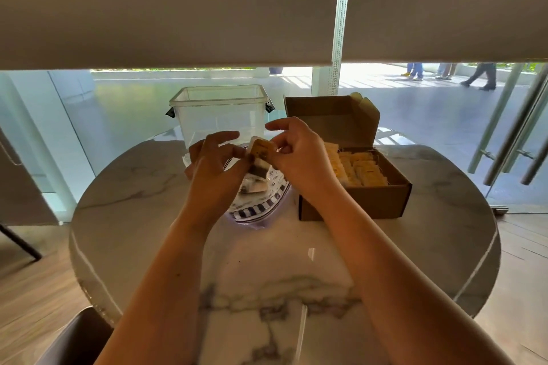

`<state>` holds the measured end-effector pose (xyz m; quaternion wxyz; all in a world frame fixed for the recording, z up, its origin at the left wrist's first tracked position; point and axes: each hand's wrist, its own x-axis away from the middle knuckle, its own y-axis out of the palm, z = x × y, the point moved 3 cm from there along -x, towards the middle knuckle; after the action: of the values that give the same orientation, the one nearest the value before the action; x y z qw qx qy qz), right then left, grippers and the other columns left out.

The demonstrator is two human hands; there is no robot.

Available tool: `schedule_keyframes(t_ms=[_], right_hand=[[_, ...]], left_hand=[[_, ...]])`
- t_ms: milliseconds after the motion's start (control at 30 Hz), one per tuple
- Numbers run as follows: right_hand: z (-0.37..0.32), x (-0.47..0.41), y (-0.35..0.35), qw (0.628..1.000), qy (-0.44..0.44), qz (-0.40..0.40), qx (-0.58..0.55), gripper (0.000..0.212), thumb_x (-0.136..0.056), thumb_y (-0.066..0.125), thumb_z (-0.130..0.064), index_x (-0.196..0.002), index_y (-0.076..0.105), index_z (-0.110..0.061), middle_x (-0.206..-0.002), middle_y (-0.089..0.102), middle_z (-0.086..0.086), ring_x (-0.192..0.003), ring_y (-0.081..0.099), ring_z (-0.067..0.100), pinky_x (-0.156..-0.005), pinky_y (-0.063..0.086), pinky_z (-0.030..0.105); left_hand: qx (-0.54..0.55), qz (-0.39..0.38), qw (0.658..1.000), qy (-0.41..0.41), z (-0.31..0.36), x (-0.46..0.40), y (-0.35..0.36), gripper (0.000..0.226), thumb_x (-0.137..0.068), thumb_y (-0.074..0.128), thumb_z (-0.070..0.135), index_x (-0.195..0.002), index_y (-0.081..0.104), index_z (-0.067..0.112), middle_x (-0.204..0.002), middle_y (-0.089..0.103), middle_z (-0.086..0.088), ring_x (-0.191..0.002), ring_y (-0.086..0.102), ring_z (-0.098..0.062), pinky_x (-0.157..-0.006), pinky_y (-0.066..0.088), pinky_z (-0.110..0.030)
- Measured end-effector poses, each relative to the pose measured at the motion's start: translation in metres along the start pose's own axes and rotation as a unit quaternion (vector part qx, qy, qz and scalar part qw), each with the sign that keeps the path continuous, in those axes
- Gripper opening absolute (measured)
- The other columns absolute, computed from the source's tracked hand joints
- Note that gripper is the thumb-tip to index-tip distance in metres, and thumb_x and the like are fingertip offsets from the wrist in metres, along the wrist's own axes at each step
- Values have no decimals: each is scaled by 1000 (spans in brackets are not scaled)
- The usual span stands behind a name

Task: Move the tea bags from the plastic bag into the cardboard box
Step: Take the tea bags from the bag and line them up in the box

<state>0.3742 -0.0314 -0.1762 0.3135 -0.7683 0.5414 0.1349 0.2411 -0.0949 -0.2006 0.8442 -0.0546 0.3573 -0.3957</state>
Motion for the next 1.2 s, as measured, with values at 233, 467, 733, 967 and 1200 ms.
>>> schedule_keyframes(t_ms=[233,467,733,967,1200], right_hand=[[0,2,-15,982,109,-61,-138,15,-79,69,-2,-91,64,-7,-74,66,2,-51,64,5,-51,54,15],[7,-6,-57,988,131,8,-77,21,-84,60,6,-82,56,-15,-78,62,2,-49,62,3,-50,51,13],[47,-1,-95,949,229,-95,194,9,-86,60,-2,-87,62,-12,-76,64,9,-57,59,14,-62,50,25],[61,-1,-86,906,250,-145,310,22,-82,65,-9,-67,57,-23,-79,58,4,-80,59,21,-70,48,28],[61,-1,-82,910,251,-124,305,8,-87,59,-9,-92,57,-15,-85,51,1,-71,48,12,-57,38,20]], left_hand=[[-23,-6,1000,5,6,-1,9,5,-88,60,29,-89,64,27,-122,45,19,-114,28,0,-97,24,-25],[-57,-19,997,58,11,4,14,12,-84,65,34,-95,69,31,-128,53,10,-110,29,19,-94,24,-8],[-102,-14,993,58,4,1,15,18,-87,62,34,-103,70,30,-129,52,15,-119,29,4,-96,16,-19],[-45,-28,998,35,1,0,12,26,-91,54,12,-104,67,31,-122,56,14,-116,33,-5,-101,26,-28],[14,-41,999,32,-1,-1,11,52,-85,45,-7,-97,61,42,-116,55,17,-117,38,-6,-102,33,-29]])
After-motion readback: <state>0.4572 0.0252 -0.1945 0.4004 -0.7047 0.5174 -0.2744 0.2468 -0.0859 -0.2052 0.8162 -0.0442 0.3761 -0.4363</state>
